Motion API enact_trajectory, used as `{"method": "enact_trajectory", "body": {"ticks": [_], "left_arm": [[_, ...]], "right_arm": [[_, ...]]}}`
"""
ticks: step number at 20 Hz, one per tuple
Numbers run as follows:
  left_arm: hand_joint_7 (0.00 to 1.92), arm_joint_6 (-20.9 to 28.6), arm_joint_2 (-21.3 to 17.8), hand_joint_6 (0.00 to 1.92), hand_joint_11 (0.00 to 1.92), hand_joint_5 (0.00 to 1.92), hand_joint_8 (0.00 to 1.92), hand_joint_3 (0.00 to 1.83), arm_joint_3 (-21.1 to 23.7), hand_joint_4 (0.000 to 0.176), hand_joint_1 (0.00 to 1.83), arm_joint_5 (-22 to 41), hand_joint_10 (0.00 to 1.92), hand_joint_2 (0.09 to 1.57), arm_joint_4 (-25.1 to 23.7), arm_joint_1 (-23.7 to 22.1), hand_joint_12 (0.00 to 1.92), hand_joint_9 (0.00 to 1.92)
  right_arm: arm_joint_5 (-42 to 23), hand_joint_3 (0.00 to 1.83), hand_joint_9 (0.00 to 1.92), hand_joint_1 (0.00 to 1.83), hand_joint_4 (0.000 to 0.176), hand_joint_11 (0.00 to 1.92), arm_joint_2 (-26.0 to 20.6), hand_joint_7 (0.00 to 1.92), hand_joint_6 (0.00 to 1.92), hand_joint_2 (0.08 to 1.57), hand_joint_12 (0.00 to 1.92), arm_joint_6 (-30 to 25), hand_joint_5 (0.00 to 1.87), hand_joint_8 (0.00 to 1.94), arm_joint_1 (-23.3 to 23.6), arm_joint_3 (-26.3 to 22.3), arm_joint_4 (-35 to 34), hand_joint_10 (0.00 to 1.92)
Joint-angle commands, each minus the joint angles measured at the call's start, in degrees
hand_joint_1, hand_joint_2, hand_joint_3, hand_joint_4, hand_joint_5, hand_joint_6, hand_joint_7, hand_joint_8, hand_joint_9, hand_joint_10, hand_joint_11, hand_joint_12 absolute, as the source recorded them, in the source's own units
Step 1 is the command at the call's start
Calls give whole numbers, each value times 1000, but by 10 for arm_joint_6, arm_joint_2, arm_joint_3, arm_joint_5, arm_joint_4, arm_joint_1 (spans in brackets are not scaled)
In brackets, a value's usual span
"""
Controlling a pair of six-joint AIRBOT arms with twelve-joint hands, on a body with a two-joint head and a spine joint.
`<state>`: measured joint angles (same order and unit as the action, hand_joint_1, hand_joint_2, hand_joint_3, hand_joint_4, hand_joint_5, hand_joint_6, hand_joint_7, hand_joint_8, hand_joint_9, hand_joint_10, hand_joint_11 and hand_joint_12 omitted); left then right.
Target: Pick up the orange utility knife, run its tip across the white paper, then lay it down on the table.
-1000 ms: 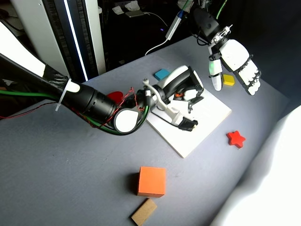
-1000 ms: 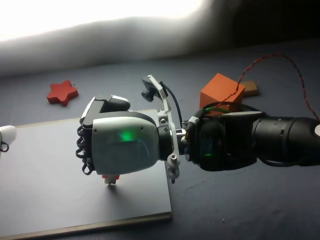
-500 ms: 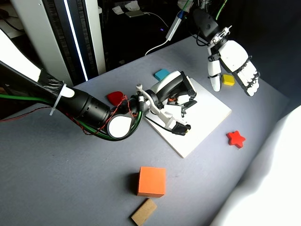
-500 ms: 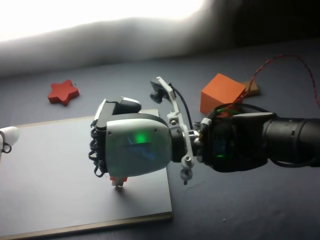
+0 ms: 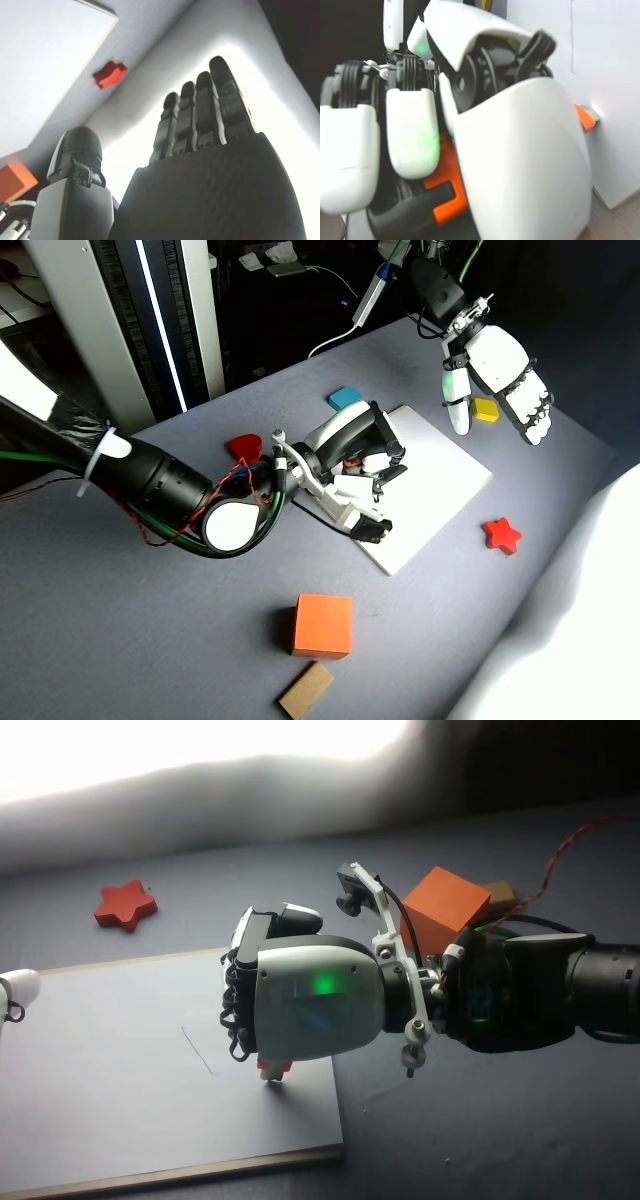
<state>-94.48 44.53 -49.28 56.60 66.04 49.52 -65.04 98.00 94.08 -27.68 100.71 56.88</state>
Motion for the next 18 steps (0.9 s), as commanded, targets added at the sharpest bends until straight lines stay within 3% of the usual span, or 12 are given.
{"method": "enact_trajectory", "body": {"ticks": [1, 6, 10, 18], "left_arm": [[63, -3, -2, 4, 0, 38, 3, 0, -4, 0, 107, 61, 4, 1298, -20, -3, 519, 67], [70, -3, -2, 1, 0, 34, 0, 0, -4, 2, 120, 61, 3, 1298, -20, -3, 537, 76], [59, -17, 1, 0, 0, 15, 0, 1, -2, 5, 85, 61, 2, 1301, -21, -17, 488, 60], [45, -87, 41, 1, 0, 23, 2, 1, 23, 1, 113, -21, 3, 1299, -46, -109, 492, 61]], "right_arm": [[-51, 790, 1832, 1507, 176, 1875, -1, 1694, 1921, 970, 1921, 11, 1547, 1941, 2, -7, -32, 1921], [-15, 770, 1847, 1507, 176, 1892, -42, 1707, 1921, 985, 1921, -4, 1531, 1941, 14, -65, -119, 1921], [125, 759, 1849, 1512, 176, 1895, -127, 1716, 1921, 986, 1921, -124, 1533, 1941, 34, -155, -206, 1921], [198, 762, 1868, 1518, 176, 1910, -211, 1733, 1921, 992, 1921, -316, 1564, 1941, 57, -182, -186, 1921]]}}
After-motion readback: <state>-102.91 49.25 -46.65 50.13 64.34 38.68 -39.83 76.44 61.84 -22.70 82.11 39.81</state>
